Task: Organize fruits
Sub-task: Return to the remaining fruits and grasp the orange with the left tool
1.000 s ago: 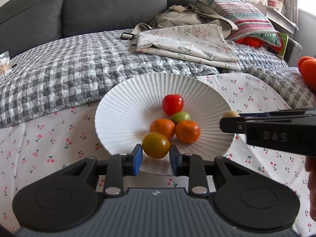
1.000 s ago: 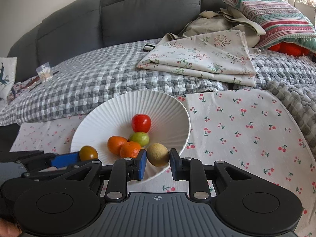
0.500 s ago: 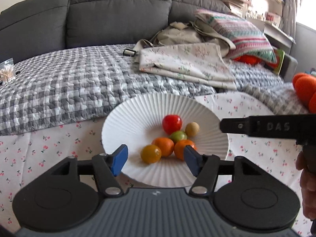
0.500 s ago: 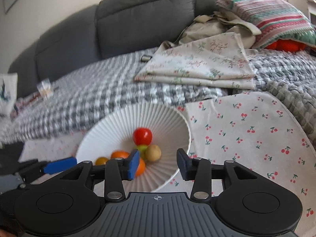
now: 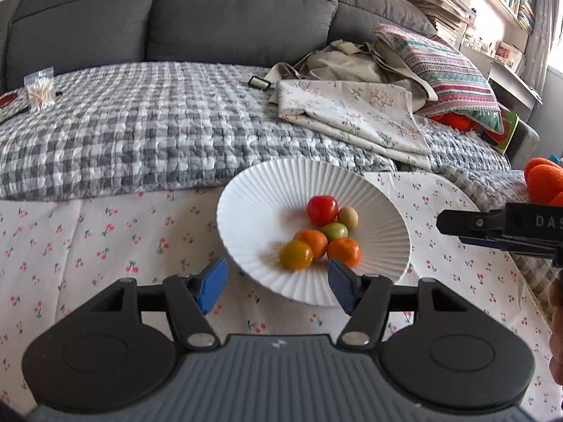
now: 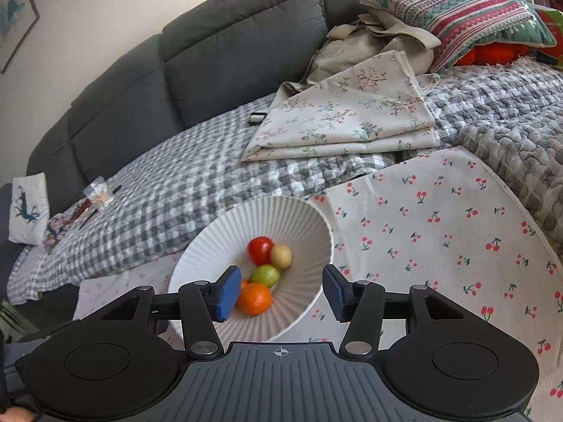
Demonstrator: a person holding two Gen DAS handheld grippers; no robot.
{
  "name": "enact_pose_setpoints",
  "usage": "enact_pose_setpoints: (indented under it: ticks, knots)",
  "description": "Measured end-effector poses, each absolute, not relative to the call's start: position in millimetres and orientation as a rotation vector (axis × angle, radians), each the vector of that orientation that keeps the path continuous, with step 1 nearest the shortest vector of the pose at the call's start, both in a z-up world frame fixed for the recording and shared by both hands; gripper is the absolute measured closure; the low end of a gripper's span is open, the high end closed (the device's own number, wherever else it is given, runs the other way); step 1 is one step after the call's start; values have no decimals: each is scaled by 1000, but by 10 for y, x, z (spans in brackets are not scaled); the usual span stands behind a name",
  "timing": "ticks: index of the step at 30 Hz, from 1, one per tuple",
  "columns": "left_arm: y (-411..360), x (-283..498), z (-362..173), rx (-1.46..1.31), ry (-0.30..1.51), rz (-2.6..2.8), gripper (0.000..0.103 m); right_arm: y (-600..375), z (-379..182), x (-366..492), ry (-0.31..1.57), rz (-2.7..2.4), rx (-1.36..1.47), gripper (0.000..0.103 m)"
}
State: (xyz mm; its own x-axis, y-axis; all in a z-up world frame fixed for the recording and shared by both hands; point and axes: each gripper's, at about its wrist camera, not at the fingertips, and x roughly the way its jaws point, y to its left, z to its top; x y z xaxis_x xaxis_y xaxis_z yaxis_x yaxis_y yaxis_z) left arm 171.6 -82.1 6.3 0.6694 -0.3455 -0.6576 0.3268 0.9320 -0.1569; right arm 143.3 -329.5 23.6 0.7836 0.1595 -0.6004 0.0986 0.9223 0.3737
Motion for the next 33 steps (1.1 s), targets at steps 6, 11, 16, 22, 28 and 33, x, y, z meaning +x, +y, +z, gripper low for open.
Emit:
enact_pose_setpoints:
  ticks: [6,11,16,22,28,33]
  knots:
    - [-752,1542,94,-38,795,-390,39,-3174,251,1288,709,64,381,49]
    - [-730,1345,173,-24,790,-387,34,-3085,298,1093,723,96,361,45]
    - [-714,1186,204,-16,798,-388,31,-3016,353,922,725,113,335,42]
    - [-641,1028,158,-27,820,-361,24,-3000,296,771,755,109,342,39]
    - [-685,1048,-62,-14,883,-360,23,-2949,209,690,796,116,355,33]
    - [-786,1072,-245,39,905,-353,23,-2910,107,698,839,118,361,33]
